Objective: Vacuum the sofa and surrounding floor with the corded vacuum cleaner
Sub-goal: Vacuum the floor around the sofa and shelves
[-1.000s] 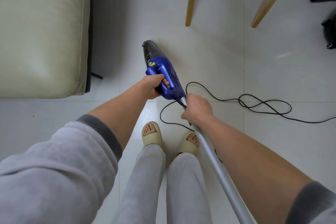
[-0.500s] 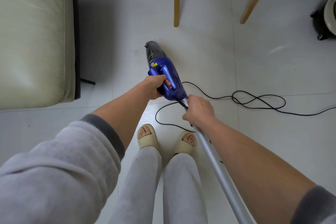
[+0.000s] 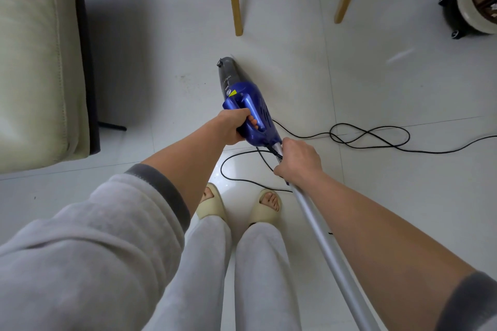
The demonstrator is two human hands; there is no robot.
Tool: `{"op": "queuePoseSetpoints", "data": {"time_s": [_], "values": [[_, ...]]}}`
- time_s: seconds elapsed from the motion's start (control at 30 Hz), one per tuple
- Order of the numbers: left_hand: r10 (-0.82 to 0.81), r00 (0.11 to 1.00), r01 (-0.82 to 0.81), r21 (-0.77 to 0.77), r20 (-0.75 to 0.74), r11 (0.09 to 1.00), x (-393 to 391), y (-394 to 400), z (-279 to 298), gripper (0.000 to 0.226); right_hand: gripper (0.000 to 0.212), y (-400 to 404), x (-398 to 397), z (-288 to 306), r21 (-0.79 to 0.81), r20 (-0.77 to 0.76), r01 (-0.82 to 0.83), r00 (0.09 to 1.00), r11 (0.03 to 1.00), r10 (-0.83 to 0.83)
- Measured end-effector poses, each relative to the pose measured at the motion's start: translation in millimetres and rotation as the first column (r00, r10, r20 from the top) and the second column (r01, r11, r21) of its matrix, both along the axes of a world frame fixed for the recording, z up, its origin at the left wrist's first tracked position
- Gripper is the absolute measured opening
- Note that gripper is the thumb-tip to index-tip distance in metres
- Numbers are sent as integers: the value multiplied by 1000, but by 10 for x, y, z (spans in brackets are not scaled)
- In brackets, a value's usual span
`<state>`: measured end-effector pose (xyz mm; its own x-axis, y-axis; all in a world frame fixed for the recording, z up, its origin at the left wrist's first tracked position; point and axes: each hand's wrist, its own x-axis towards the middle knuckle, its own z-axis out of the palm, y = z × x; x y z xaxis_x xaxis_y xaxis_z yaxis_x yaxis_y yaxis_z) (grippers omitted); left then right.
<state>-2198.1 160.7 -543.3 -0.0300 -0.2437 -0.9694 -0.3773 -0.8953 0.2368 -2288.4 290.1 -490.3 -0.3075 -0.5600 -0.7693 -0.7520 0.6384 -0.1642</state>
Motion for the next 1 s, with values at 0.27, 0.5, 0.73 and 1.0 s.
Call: {"op": "queuePoseSetpoints", "data": {"time_s": [0.27,0.5,0.73,1.0], "values": [[-71,997,71,-25,21,997,-320,175,72,11,27,207,-252,43,-17,12,46,999,999,-46],[-121,992,122,-50,19,991,-630,359,167,12,36,433,-464,75,-35,35,124,992,992,-123],[-164,986,164,-85,15,983,-736,502,174,12,63,592,-497,-57,-42,97,155,984,987,-150],[-142,990,144,-97,24,985,-267,407,185,9,64,461,-19,-102,-32,111,121,987,992,-117]]}}
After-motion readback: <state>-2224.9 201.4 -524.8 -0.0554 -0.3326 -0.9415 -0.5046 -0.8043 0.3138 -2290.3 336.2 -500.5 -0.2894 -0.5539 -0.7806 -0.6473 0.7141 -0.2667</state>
